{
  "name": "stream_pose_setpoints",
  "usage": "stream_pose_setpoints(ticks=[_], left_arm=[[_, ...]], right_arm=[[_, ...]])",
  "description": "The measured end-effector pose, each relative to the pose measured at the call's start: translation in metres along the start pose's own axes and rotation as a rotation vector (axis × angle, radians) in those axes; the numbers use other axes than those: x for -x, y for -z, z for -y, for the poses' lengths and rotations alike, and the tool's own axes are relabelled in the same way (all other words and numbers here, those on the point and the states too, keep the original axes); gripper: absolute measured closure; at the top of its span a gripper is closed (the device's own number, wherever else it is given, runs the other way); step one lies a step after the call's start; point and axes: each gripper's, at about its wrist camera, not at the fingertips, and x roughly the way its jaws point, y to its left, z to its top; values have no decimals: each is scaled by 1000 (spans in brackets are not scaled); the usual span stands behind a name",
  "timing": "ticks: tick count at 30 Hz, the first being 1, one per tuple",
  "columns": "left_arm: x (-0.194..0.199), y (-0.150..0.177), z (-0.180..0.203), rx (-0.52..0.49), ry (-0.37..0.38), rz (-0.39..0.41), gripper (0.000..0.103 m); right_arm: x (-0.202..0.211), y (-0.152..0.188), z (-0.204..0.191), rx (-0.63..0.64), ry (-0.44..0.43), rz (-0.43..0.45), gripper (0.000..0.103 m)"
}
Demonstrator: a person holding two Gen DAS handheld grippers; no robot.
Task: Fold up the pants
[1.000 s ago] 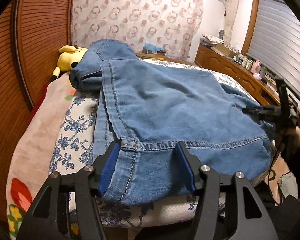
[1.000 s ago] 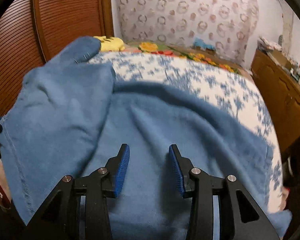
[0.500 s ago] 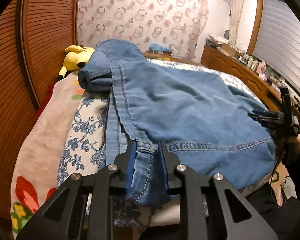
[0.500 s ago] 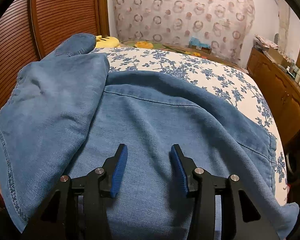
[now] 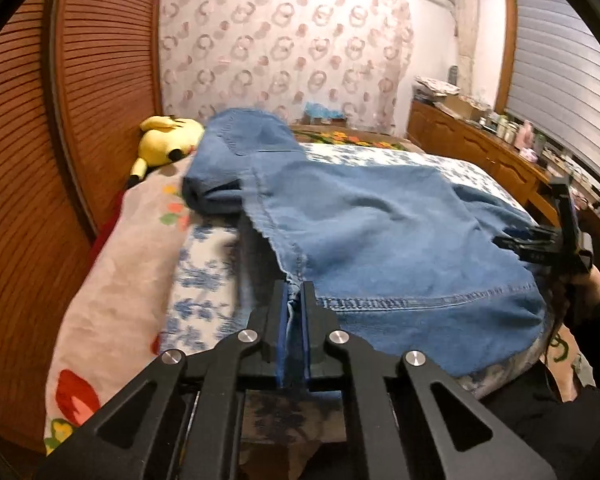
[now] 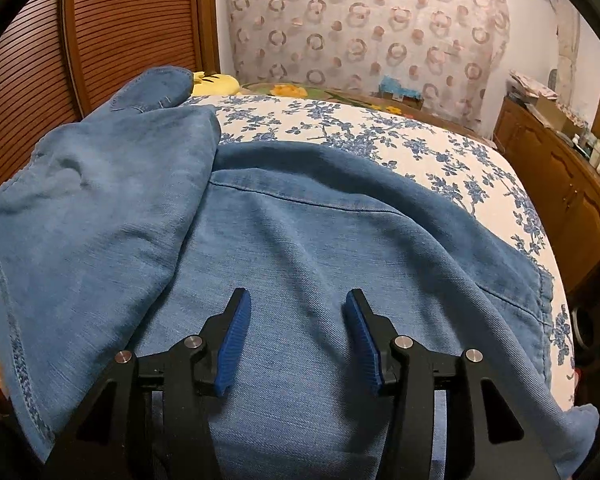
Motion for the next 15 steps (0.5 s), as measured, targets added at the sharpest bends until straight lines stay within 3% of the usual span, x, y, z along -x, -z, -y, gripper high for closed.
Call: stream_pose_setpoints(ticks=[5, 13, 14, 15], left_arm=[[-11, 7, -12, 40, 4, -39, 96], [-10, 10, -5, 26, 1, -30, 95], [-9, 8, -4, 21, 0, -26, 91], [-8, 6, -1, 15, -5, -17, 81]], right_arm=[[0, 1, 2, 1, 0, 1, 52], [-1, 1, 2, 1, 1, 1, 52], [-1, 1, 2, 1, 1, 1, 52], [-1, 1, 2, 1, 1, 1, 52]])
